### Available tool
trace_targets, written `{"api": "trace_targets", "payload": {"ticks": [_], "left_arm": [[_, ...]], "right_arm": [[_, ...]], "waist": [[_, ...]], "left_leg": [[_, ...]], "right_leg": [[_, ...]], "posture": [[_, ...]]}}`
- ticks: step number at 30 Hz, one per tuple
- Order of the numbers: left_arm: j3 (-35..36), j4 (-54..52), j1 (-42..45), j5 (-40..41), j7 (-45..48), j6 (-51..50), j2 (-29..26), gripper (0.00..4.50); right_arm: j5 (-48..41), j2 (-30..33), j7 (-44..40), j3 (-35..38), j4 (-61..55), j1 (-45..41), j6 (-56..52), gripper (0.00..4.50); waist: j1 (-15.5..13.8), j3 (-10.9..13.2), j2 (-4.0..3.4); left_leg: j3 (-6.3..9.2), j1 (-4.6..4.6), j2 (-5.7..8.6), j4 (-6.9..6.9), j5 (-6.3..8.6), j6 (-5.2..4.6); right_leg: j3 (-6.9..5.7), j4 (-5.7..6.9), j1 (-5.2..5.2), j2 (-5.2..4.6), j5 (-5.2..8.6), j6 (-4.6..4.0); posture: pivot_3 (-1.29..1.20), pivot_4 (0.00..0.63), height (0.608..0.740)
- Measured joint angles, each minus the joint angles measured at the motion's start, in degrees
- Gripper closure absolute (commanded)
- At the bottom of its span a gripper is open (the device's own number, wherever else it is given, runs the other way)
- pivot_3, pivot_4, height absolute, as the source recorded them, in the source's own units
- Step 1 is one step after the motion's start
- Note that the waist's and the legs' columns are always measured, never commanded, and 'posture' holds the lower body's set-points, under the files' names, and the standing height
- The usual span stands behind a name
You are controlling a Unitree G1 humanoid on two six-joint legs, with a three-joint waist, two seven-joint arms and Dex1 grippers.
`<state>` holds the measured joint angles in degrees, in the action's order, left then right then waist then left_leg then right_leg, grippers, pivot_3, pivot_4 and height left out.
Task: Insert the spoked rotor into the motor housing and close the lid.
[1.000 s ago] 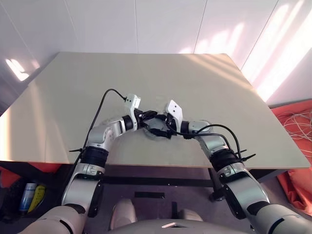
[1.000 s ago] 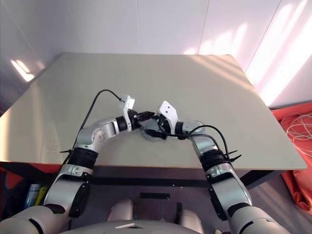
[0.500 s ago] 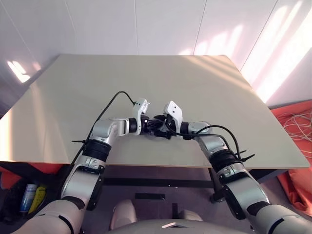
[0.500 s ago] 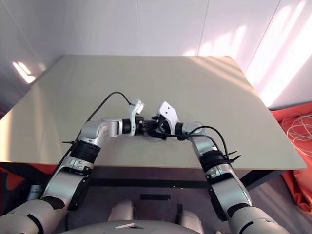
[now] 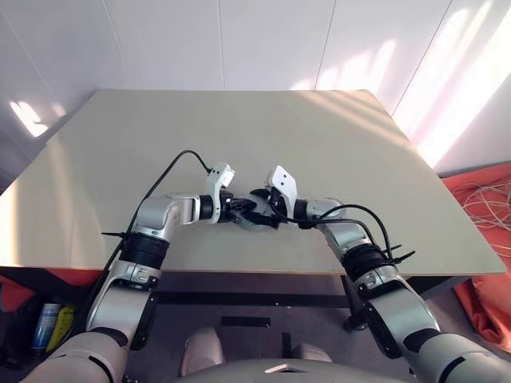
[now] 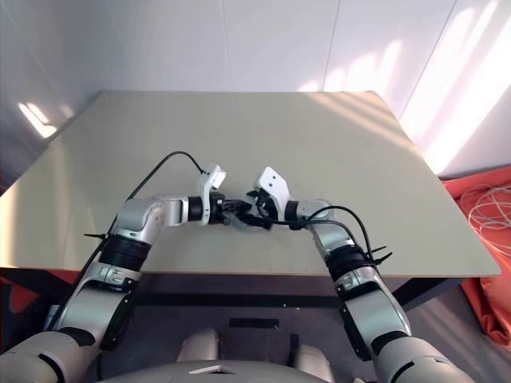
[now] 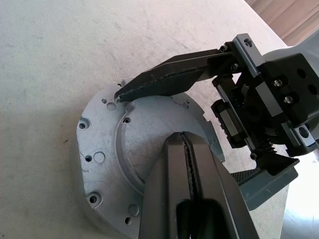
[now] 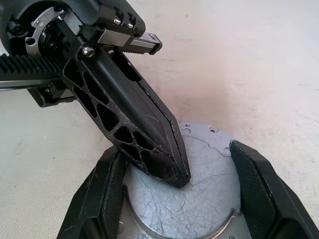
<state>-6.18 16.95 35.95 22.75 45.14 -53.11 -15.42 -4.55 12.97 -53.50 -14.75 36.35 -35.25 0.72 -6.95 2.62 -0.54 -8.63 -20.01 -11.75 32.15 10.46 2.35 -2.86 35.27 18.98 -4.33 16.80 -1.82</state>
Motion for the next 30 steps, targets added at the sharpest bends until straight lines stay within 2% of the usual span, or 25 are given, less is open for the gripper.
{"api": "trace_targets", "payload": {"ticks": [3, 5, 7, 14, 25, 30], "left_arm": [[0.1, -0.1, -0.1, 0.1, -0.2, 0.0, 0.0, 4.5], [0.1, -0.1, -0.1, 0.2, -0.2, 0.0, 0.0, 4.5], [0.1, -0.2, -0.2, 0.4, -0.2, -0.2, 0.0, 4.5], [0.2, -0.3, -0.2, 0.9, -0.2, -0.6, -0.2, 4.5], [1.4, 0.6, 0.3, 1.1, -0.2, -1.0, -0.2, 4.5], [1.4, 0.7, 0.6, 1.1, -0.1, -1.2, -0.2, 4.5]], "right_arm": [[-0.2, 0.0, -0.2, 0.0, 0.0, 0.0, -0.3, 1.33], [-0.2, 0.0, -0.7, 0.2, -0.3, -0.1, -1.2, 0.58], [-0.2, 0.4, -0.6, 0.6, -0.5, -0.1, -1.4, 0.02], [0.1, 1.4, -0.8, 0.1, -2.4, 0.3, -1.3, 0.02], [-0.1, 10.8, -9.3, 0.0, -12.3, 2.4, -7.9, 0.02], [-2.7, 13.1, -10.4, 2.9, -15.0, 2.2, -15.1, 0.02]], "waist": [[0.0, 0.0, -0.03], [0.0, 0.0, -0.04], [0.0, 0.0, -0.04], [-0.1, 0.0, -0.07], [-0.1, 0.0, -0.06], [-0.1, 0.1, -0.09]], "left_leg": [[0.0, 0.0, 0.0, -0.03, 0.0, 0.0], [0.0, -0.02, 0.0, -0.04, 0.0, 0.0], [0.01, -0.03, 0.0, -0.08, 0.0, 0.0], [-0.01, -0.06, 0.02, -0.3, 0.0, 0.0], [-0.05, -0.12, 0.03, -0.56, 0.0, -0.01], [-0.05, -0.17, 0.04, -0.57, -0.01, -0.01]], "right_leg": [[0.0, -0.02, 0.0, 0.0, 0.0, 0.0], [0.0, -0.08, 0.0, 0.0, 0.0, 0.0], [0.0, -0.21, -0.02, 0.0, 0.0, 0.0], [-0.01, -0.43, 0.0, 0.0, 0.0, 0.0], [0.0, -0.58, 0.09, 0.04, 0.02, 0.04], [0.0, -0.59, 0.13, 0.04, 0.02, 0.04]], "posture": [[0.0, 0.0, 0.74], [0.0, 0.0, 0.74], [0.0, 0.0, 0.74], [0.0, 0.0, 0.74], [0.0, 0.0, 0.74], [0.0, 0.0, 0.74]]}}
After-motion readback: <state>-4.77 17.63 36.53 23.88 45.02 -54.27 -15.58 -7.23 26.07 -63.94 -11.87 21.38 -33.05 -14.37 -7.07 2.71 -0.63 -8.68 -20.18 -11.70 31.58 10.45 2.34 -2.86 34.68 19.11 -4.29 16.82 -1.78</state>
